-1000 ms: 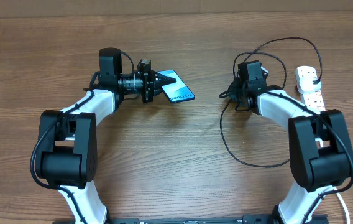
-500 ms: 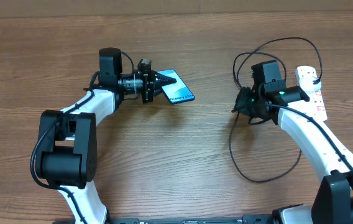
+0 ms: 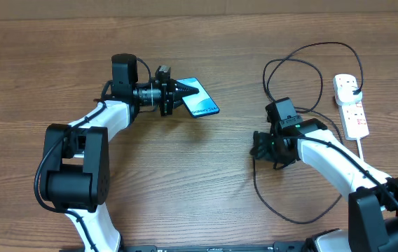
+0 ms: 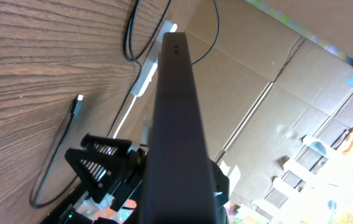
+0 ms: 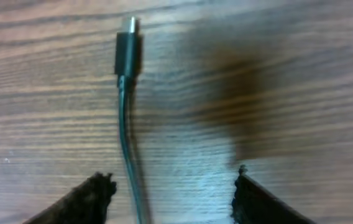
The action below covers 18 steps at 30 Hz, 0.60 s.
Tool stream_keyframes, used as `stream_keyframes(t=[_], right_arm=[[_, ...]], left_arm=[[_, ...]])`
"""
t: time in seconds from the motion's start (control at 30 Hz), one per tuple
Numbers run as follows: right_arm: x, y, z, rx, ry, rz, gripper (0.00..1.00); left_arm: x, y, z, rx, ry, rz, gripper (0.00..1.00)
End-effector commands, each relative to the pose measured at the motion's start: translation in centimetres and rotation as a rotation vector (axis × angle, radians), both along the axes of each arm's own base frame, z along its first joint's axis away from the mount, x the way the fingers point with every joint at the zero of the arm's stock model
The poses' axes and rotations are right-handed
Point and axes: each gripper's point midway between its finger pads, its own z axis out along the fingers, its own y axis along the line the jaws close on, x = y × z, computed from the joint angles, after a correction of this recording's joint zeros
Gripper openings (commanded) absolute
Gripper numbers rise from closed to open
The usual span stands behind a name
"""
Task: Plug charger to phone and switch on socket
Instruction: 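Grasp the black USB-C cable near its plug with the right gripper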
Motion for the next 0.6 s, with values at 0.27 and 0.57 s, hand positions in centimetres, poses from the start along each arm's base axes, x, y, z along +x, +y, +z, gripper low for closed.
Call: stream_keyframes(t=[0.27, 0.57], right_arm=[[3.6, 0.8, 1.7, -0.03, -0.147, 0.026, 0.76], [4.9, 2.8, 1.4, -0.034, -0.212, 0.077, 0.64]], left_arm=[[0.1, -0.2, 1.2, -0.021, -0.055, -0.033, 0.04], [0.2, 3.7, 3.5, -0.106, -0.222, -0.073, 0.04]])
